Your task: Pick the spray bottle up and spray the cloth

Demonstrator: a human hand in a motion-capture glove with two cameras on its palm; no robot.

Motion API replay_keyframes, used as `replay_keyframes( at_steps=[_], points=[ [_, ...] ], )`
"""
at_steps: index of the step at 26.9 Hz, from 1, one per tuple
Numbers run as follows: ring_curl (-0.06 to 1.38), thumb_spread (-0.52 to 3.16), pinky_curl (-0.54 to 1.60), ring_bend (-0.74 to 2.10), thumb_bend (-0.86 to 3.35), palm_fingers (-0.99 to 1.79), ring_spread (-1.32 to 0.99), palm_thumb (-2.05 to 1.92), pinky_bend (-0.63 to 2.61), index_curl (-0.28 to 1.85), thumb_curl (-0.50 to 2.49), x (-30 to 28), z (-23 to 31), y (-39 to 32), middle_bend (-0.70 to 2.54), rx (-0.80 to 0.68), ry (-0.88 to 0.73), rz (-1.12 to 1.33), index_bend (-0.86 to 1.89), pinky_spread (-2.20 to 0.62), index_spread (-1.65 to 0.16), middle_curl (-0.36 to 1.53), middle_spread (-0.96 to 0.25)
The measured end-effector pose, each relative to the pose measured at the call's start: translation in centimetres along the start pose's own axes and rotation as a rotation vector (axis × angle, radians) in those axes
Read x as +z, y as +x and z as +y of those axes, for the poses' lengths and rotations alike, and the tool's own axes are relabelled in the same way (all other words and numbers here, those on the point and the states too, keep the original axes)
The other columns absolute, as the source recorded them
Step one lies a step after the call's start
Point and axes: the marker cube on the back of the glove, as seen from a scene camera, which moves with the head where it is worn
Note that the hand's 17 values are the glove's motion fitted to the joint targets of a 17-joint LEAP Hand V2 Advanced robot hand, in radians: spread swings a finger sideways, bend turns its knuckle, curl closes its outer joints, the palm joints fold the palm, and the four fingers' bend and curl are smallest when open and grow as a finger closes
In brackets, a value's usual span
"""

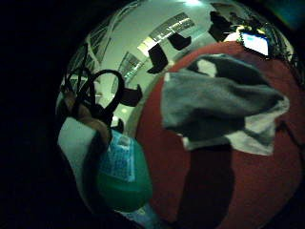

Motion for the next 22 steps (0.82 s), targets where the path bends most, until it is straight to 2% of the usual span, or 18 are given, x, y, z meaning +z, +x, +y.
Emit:
replay_keyframes(
  at_steps=[3,13,22],
  points=[
    [0.4,0.94,0.41,0.6,-0.02,1.23,-0.09,0.84,0.61,0.36,0.54,3.3,0.2,-0.4,0.31,-0.021,-0.016,-0.092,0.13,-0.2,-0.22,0.45,-0.08],
    [0.39,0.97,0.41,0.58,-0.02,1.2,-0.1,0.83,0.6,0.36,0.52,14.5,-0.3,0.2,0.29,-0.079,-0.074,-0.18,0.13,-0.19,-0.24,0.44,-0.09],
    [0.39,1.03,0.38,0.56,-0.02,1.15,-0.1,0.82,0.49,0.37,0.49,20.5,-0.4,2.4,0.29,-0.078,-0.131,-0.175,0.15,-0.15,-0.25,0.45,-0.1]
  ],
)
